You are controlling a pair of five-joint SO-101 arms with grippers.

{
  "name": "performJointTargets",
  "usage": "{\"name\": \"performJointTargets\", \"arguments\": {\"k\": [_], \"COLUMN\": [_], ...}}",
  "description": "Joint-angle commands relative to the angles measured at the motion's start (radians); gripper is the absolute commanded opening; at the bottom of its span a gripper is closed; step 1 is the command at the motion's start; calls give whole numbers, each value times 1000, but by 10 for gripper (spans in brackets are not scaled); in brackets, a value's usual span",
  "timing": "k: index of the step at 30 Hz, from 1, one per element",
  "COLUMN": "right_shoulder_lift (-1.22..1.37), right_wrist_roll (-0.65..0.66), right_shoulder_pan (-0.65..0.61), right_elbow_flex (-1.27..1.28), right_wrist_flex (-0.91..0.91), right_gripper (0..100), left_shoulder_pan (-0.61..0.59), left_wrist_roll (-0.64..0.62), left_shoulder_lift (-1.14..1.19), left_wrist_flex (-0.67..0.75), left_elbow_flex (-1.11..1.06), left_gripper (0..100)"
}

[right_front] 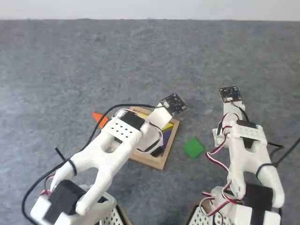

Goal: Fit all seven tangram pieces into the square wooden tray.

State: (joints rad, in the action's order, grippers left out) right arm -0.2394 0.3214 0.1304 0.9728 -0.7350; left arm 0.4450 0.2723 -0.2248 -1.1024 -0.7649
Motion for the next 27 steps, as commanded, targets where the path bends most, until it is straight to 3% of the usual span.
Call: {"name": "performJointTargets", "arguments": {"k": [1, 8, 22, 27], "right_shoulder_lift": [-48, -48, -48, -48], "right_wrist_roll": [-2, -2, -2, -2], "right_shoulder_pan": [-12, -12, -13, -13], "right_elbow_flex": [-3, -3, -2, -2], "right_wrist_flex": [15, 15, 15, 10], "right_gripper": [336, 336, 336, 336], "left_shoulder_pan": [-2, 5, 5, 6], "left_wrist_roll": [-35, -284, -241, -242], "left_shoulder_lift": [-46, -41, -38, 68], "left_wrist_flex": [23, 160, 209, 219], "left_elbow_flex": [5, 45, -30, -4], "left_gripper": [250, 252, 250, 250]}}
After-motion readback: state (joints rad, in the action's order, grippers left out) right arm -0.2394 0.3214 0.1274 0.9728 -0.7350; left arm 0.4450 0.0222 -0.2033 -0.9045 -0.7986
